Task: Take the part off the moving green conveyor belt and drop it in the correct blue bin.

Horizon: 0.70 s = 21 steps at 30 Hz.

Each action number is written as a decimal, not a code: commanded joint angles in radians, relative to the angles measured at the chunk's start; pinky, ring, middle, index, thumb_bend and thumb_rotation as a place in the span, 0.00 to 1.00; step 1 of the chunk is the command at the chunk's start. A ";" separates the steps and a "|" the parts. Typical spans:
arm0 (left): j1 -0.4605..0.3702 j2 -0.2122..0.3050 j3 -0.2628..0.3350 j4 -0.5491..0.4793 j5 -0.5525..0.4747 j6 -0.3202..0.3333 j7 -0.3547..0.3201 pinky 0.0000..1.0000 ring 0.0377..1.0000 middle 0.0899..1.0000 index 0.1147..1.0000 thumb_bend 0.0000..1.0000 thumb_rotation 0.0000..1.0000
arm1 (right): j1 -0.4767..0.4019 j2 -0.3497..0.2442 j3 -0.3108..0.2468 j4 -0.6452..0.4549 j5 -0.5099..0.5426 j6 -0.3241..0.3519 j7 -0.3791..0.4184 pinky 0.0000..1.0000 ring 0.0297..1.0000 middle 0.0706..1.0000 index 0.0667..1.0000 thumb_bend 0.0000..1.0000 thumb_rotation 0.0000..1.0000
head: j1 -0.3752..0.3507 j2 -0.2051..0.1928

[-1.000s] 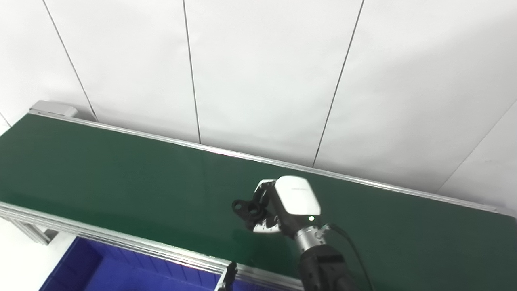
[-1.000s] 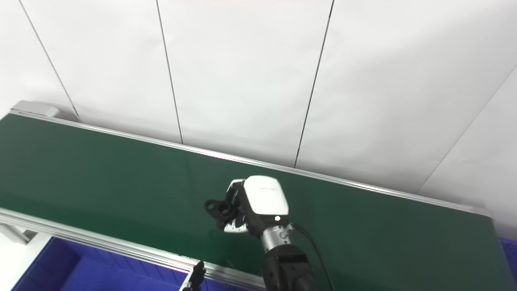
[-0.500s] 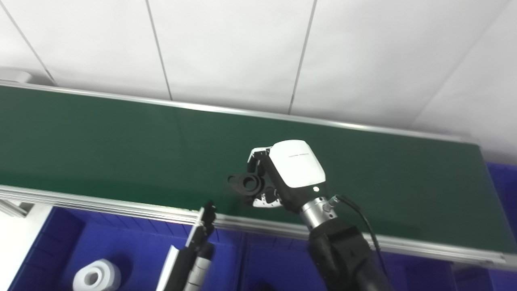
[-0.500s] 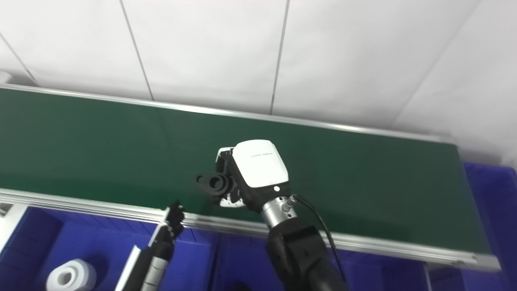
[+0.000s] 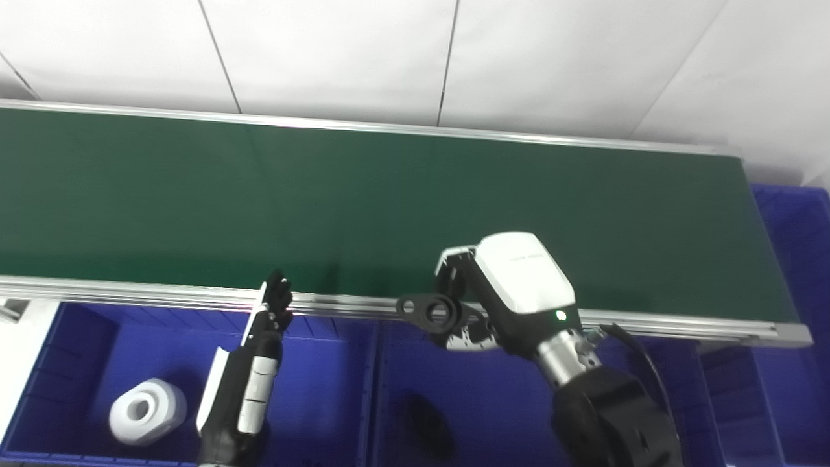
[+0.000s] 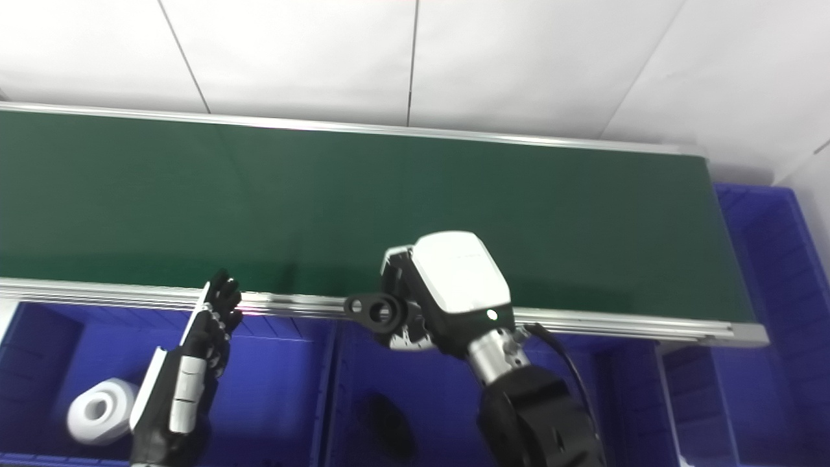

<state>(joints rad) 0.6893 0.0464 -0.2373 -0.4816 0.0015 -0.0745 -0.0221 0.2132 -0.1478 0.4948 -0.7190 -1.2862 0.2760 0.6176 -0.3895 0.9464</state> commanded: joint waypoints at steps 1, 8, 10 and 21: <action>0.001 0.011 0.011 -0.041 -0.022 -0.002 -0.014 1.00 1.00 1.00 1.00 0.54 1.00 | 0.023 0.012 -0.015 -0.054 0.001 -0.056 -0.010 0.16 0.21 0.43 0.45 0.52 0.00 | 0.001 0.000; -0.010 0.011 0.036 -0.062 -0.048 0.048 -0.018 1.00 1.00 1.00 1.00 0.55 0.96 | 0.144 0.037 -0.039 -0.063 -0.034 -0.090 -0.018 0.17 0.22 0.43 0.45 0.52 0.00 | -0.030 0.019; -0.013 0.011 0.042 -0.071 -0.056 0.065 -0.020 1.00 1.00 1.00 1.00 0.54 0.95 | 0.168 0.044 -0.048 -0.047 -0.045 -0.096 -0.021 0.16 0.21 0.43 0.45 0.53 0.00 | -0.033 0.023; -0.025 0.002 0.059 -0.091 -0.046 0.096 -0.019 1.00 1.00 1.00 1.00 0.57 0.94 | 0.189 0.101 -0.089 0.057 -0.246 -0.089 0.048 0.14 0.19 0.43 0.44 0.53 0.00 | -0.043 0.030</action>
<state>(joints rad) 0.6615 0.0502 -0.1811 -0.5403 -0.0410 0.0255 -0.0370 0.4002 -0.0590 0.4111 -0.6483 -1.5011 0.2213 0.6709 -0.4357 0.9756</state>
